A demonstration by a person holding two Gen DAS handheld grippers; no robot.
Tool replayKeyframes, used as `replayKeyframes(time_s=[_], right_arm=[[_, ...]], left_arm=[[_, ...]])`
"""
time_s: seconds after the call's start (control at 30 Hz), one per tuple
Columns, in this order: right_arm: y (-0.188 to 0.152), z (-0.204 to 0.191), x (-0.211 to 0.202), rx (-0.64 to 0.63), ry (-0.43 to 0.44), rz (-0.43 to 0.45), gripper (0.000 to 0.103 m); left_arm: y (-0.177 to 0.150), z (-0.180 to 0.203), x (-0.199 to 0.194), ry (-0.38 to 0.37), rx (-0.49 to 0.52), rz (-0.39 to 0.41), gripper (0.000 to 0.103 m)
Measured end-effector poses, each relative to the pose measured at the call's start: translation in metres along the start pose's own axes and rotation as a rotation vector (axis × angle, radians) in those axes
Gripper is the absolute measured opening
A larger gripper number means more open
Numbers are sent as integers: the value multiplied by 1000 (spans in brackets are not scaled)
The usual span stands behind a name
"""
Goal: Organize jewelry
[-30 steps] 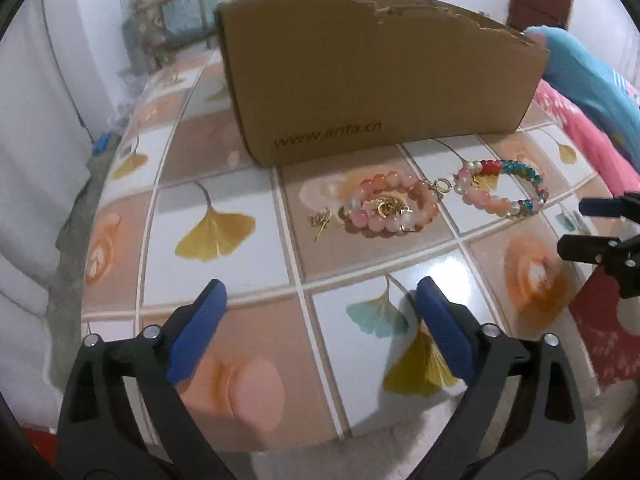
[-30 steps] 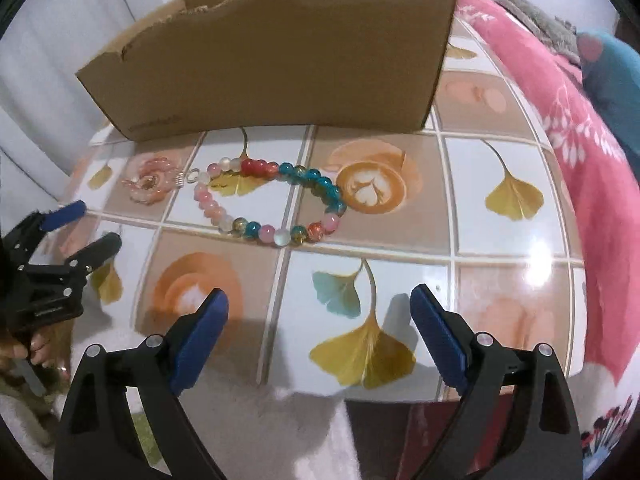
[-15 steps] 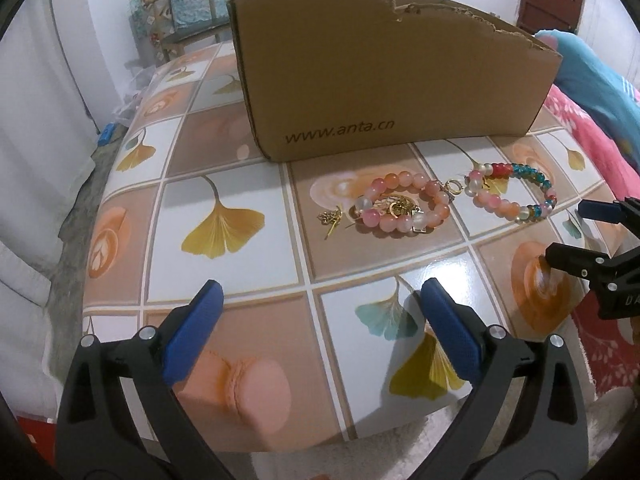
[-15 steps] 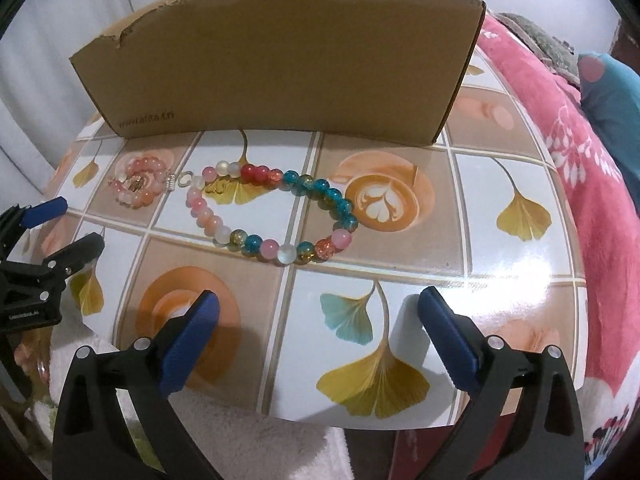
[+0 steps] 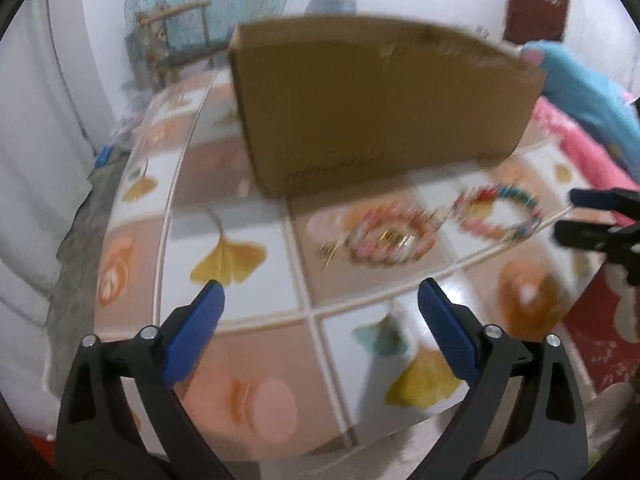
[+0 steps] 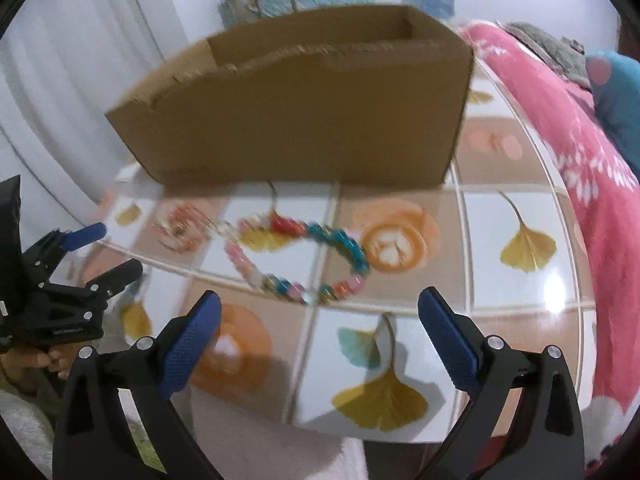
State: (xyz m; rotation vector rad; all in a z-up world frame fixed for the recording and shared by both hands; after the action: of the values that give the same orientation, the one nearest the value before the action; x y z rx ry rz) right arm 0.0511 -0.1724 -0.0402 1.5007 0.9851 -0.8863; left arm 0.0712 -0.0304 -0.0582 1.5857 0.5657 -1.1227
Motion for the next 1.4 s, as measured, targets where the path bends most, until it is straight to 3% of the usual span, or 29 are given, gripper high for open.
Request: replayKeyframes(time_s=[0.23, 0.5, 0.6, 0.73, 1.0, 1.17, 1.4], right_arm=[[11, -17, 7, -35, 39, 17, 77], [14, -32, 16, -93, 50, 6, 56], [14, -32, 19, -99, 57, 3, 48], [15, -32, 20, -97, 67, 10, 47], [16, -26, 21, -86, 77, 20, 47], [16, -23, 26, -70, 95, 14, 47], [16, -18, 24, -64, 101, 27, 47]], left_arm=[[19, 12, 3, -70, 48, 10, 44], [22, 18, 19, -138, 42, -51, 15], [30, 21, 20, -128, 56, -40, 13], [45, 21, 19, -102, 101, -24, 13], [56, 28, 34, -121, 226, -118, 13], [51, 34, 45, -73, 289, -174, 13], [49, 43, 48, -18, 346, -167, 12]])
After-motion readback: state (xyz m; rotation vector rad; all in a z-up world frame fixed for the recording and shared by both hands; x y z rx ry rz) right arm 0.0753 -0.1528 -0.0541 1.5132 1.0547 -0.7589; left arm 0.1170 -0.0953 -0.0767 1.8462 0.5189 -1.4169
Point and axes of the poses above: each gripper's, at about its wrist camera, not at the fingertips, and x roughly the way its jaws point, z to its right, y to its top, the point moved 6 cm from there along x, roughly the way its jaws point, and after that the axes turned 12 degrees about -z, right-handed, at the moved point
